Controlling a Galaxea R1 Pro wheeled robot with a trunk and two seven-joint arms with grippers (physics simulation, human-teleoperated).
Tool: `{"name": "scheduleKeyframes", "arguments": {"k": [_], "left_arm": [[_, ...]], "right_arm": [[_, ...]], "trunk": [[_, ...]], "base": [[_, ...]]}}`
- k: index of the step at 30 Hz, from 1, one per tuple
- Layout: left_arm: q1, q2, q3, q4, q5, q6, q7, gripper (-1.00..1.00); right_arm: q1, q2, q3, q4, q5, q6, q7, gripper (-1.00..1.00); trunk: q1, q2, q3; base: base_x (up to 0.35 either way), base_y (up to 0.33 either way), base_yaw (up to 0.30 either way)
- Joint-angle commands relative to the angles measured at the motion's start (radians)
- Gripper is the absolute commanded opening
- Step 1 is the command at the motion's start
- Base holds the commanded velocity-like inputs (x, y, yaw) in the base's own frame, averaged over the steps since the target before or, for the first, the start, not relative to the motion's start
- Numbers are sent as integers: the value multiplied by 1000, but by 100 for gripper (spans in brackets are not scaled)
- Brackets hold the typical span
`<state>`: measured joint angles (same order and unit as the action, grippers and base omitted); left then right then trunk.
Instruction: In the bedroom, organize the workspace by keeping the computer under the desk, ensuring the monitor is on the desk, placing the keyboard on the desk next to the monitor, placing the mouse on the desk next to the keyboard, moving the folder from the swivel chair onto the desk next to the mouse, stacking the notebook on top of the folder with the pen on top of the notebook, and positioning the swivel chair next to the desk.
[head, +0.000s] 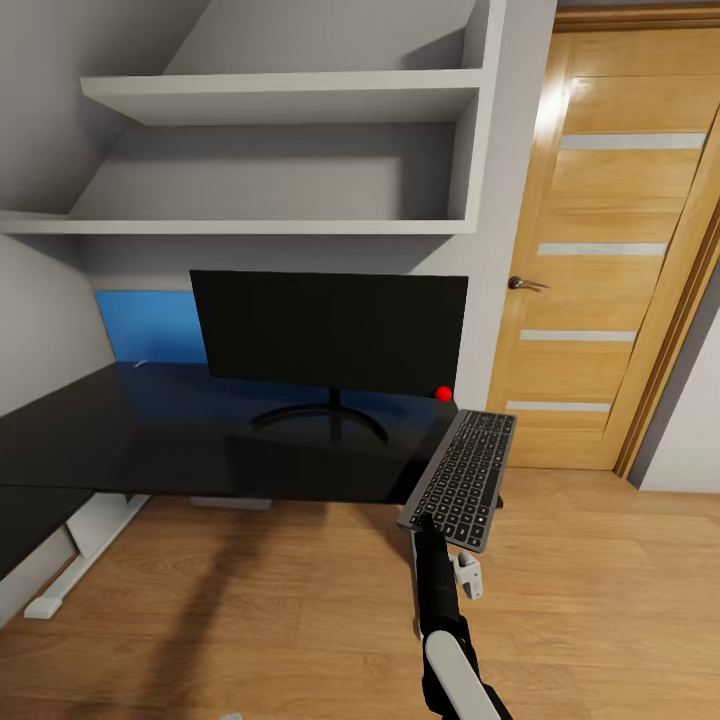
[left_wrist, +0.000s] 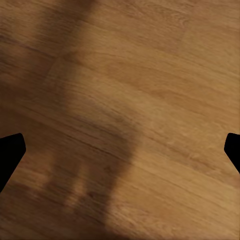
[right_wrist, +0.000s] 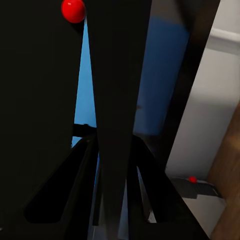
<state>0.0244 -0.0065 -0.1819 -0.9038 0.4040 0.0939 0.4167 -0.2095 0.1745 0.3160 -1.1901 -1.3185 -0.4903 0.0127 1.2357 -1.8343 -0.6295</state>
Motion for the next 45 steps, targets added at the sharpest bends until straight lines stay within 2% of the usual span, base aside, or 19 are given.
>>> {"name": "scheduleKeyframes", "arguments": {"k": [1, 7, 17, 34, 45], "left_arm": [[0, 0, -2, -3, 6, 4, 7, 100], [0, 0, -2, -2, 6, 4, 7, 100], [0, 0, -3, -3, 6, 4, 7, 100], [0, -1, -5, -1, 6, 0, 6, 100], [0, 3, -3, -1, 6, 0, 5, 100]], "right_arm": [[-1, 0, 2, 0, -8, -5, 6, -100], [-1, 0, 2, 0, -8, -5, 6, -100], [-1, 0, 0, 0, -8, -5, 5, -100], [-1, 0, 1, 0, -7, -5, 3, -100], [-1, 0, 2, 0, -7, -5, 3, -100]], "trunk": [[4, -8, -4], [27, -50, -23], [27, -50, -23], [92, -169, -76], [92, -169, -76]], "base": [[0, 0, 0], [0, 0, 0], [0, 0, 0], [0, 0, 0], [4, 0, 0]]}}
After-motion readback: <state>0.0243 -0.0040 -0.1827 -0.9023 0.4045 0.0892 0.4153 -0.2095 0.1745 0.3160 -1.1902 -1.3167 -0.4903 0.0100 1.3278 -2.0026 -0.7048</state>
